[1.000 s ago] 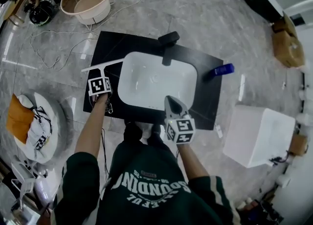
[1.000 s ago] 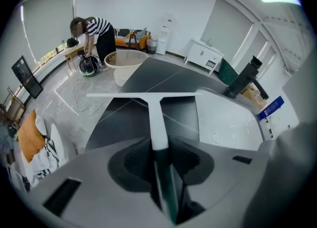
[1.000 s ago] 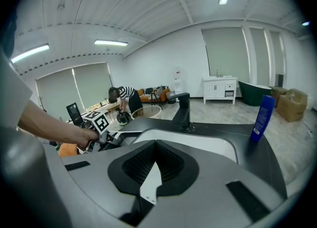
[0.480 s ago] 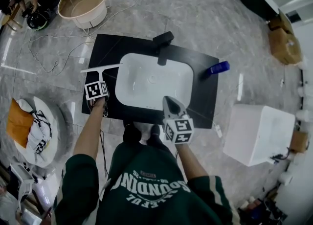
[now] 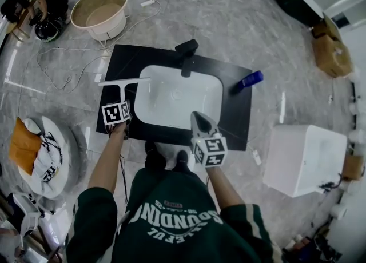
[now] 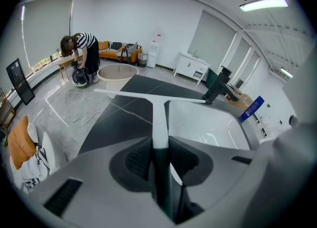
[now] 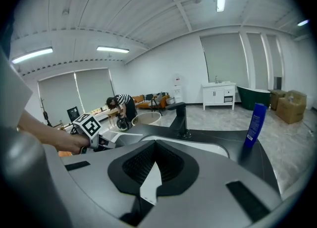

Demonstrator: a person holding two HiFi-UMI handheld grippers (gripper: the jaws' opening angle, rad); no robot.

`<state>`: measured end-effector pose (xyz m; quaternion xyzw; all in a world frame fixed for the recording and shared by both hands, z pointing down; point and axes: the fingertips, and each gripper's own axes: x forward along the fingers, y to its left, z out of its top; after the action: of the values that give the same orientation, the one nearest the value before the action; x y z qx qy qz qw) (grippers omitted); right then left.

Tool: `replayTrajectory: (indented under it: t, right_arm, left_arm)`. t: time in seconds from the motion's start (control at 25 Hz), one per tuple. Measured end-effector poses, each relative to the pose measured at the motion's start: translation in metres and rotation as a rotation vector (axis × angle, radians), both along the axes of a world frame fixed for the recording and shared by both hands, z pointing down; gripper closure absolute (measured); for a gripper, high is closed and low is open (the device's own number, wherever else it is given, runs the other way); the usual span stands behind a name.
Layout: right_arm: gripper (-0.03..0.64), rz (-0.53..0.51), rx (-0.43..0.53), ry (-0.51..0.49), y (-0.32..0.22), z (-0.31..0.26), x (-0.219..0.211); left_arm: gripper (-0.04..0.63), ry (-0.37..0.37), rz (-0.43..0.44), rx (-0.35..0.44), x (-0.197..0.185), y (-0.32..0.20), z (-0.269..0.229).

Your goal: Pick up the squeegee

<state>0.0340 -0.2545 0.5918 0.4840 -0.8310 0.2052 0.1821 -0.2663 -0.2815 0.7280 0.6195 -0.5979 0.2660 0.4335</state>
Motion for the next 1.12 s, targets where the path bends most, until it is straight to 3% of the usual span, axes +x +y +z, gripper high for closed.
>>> replayTrajectory:
  t: [0.64, 1.12]
  right_arm:
    - [0.615, 0.032, 0.122, -0.028, -0.007, -0.047, 0.042]
    - [0.615, 0.105, 0.213, -0.027, -0.015, -0.075, 0.081]
  left_arm:
    - [0.503, 0.035, 0.114, 0.307, 0.081, 0.009, -0.117]
    - [0.503, -0.048, 0.229, 0.498, 0.122, 0.015, -0.183]
